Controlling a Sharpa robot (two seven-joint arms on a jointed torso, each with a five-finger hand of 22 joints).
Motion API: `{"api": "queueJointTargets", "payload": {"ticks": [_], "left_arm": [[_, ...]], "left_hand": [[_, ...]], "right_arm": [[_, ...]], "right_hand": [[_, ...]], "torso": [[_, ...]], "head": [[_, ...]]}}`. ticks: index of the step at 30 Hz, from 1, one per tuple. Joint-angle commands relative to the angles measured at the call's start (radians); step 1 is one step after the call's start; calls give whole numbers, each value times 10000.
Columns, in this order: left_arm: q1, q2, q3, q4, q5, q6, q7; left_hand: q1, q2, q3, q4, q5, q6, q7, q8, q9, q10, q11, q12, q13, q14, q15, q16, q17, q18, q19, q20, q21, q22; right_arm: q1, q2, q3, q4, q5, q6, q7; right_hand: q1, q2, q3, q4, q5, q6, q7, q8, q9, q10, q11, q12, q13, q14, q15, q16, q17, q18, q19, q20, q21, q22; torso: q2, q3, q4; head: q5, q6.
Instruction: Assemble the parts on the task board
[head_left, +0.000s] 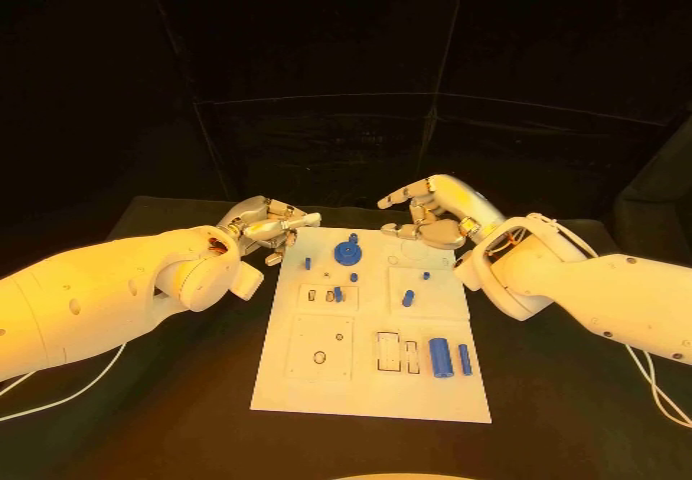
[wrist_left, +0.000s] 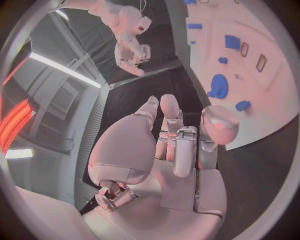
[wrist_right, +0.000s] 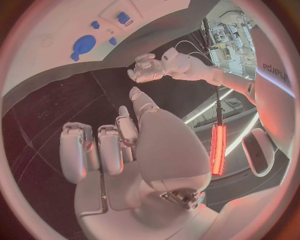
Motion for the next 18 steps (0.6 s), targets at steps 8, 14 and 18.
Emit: {"api": "queueJointTargets", "payload": {"ticks": [8, 14, 18], "left_arm": [[484, 403, 0, 150, -4804, 3257, -5206], [806, 796, -292, 56, -5644, 3178, -5920], [915, 1064, -466, -58, -5949, 2957, -6095]], "left_hand": [[-1626, -640, -1939, 1948, -87, -826, -199, 2147, 1515, -518, -136, 2723, 2691, 1037, -219, 70, 2627, -319, 1, -3, 1582, 1900], [-407, 11, -1746, 1683, -83, -1117, -275, 3031, 2162, -438, -179, 3130, 3124, 1037, -254, 70, 2627, -340, -66, 6, 1835, 2221], [-382, 10, -1883, 1730, -62, -1331, -285, 3409, 2450, -382, -194, 3309, 3308, 1037, -251, 70, 2627, -362, -63, 14, 1979, 2420]], "right_arm": [[287, -583, 27, -249, 1996, 523, 130], [329, -603, 29, -365, 2152, 392, -431], [341, -532, 29, -448, 2060, 511, -649]], "right_hand": [[-58, -17, 34, 32, 69, 108, -6, 21, 0, -14, -29, -104, -65, 612, -16, -96, 639, 51, -164, -2, -108, 845], [-142, -3, 31, 58, 123, 124, -16, 16, -7, -151, -39, -374, -303, 543, -26, -266, 371, 112, -346, -11, -232, 590], [-67, -15, 139, -29, 586, 111, -16, -6, -16, -244, -54, -580, -469, 499, -45, -402, 199, 147, -453, -32, -322, 433]], "torso": [[-118, 122, -55], [-148, 160, -73], [-167, 178, -112]], "head": [[86, -232], [127, -288], [180, -270]]}}
